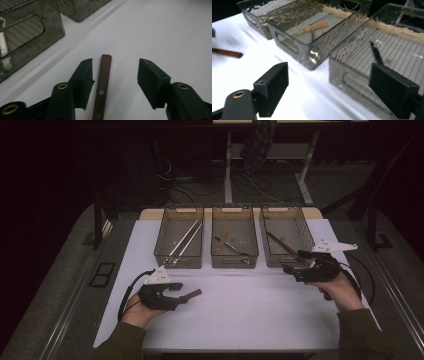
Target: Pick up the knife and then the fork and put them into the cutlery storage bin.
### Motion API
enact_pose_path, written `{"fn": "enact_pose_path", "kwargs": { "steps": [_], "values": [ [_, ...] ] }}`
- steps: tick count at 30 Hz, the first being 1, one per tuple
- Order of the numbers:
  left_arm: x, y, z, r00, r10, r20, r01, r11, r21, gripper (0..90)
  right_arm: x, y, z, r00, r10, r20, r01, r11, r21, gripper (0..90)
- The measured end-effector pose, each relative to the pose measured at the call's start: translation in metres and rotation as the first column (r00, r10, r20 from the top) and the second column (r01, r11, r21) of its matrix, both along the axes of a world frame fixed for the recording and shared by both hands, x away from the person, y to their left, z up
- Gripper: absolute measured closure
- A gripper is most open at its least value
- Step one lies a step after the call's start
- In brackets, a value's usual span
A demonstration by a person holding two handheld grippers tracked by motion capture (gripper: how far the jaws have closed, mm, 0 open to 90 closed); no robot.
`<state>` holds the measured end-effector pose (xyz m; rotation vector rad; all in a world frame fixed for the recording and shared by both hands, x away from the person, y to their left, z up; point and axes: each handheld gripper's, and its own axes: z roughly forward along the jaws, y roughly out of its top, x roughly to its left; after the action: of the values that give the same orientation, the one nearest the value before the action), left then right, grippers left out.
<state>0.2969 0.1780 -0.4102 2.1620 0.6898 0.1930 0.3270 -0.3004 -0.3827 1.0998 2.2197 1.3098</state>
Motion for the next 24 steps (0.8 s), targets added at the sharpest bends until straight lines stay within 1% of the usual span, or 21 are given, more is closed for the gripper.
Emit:
{"fn": "enact_pose_path", "kwargs": {
  "steps": [2,3,5,8,11,13,15,19,22,24],
  "values": [
    [0.004,0.002,0.001,1.0,0.002,-0.004,-0.002,1.0,0.006,48.4,-0.007,0.001,-0.008,0.9999,-0.014,0.007,0.014,0.9998,-0.013,15.3],
    [0.005,0.003,0.001,1.0,-0.001,-0.007,0.001,1.0,0.005,49.5,-0.011,0.002,-0.012,0.9998,-0.019,0.003,0.019,0.9998,-0.01,12.0],
    [0.007,0.005,0.001,0.9999,-0.005,-0.015,0.005,1.0,0.008,52.2,-0.017,0.002,-0.02,0.9998,-0.017,-0.008,0.017,0.9999,0.001,11.8],
    [0.008,0.008,0.0,0.9994,-0.013,-0.033,0.014,0.9995,0.029,55.9,-0.029,0.003,-0.03,0.9999,-0.013,0.001,0.013,0.9999,0.001,11.8],
    [0.008,0.008,-0.004,0.9983,-0.026,-0.052,0.029,0.9982,0.053,59.6,-0.038,0.004,-0.037,1.0,-0.004,-0.007,0.004,0.9998,0.021,11.8],
    [0.007,0.008,-0.006,0.9969,-0.042,-0.067,0.046,0.9969,0.064,62.4,-0.045,0.005,-0.042,0.9999,0.004,-0.012,-0.003,0.9998,0.022,11.8],
    [0.008,0.008,-0.009,0.9959,-0.05,-0.075,0.057,0.9942,0.092,63.7,-0.052,0.006,-0.046,0.9995,0.015,-0.027,-0.014,0.9997,0.021,11.8],
    [0.008,0.011,-0.013,0.9952,-0.053,-0.083,0.065,0.9875,0.144,64.8,-0.062,0.008,-0.052,0.9984,0.041,-0.04,-0.041,0.9992,0.0,11.8],
    [0.009,0.015,-0.016,0.9941,-0.053,-0.095,0.067,0.986,0.153,65.0,-0.066,0.008,-0.055,0.9977,0.049,-0.047,-0.049,0.9988,-0.003,11.8],
    [0.01,0.016,-0.019,0.9934,-0.059,-0.099,0.076,0.9819,0.174,64.9,-0.066,0.009,-0.055,0.9972,0.057,-0.048,-0.058,0.9983,-0.006,11.8]
  ]
}}
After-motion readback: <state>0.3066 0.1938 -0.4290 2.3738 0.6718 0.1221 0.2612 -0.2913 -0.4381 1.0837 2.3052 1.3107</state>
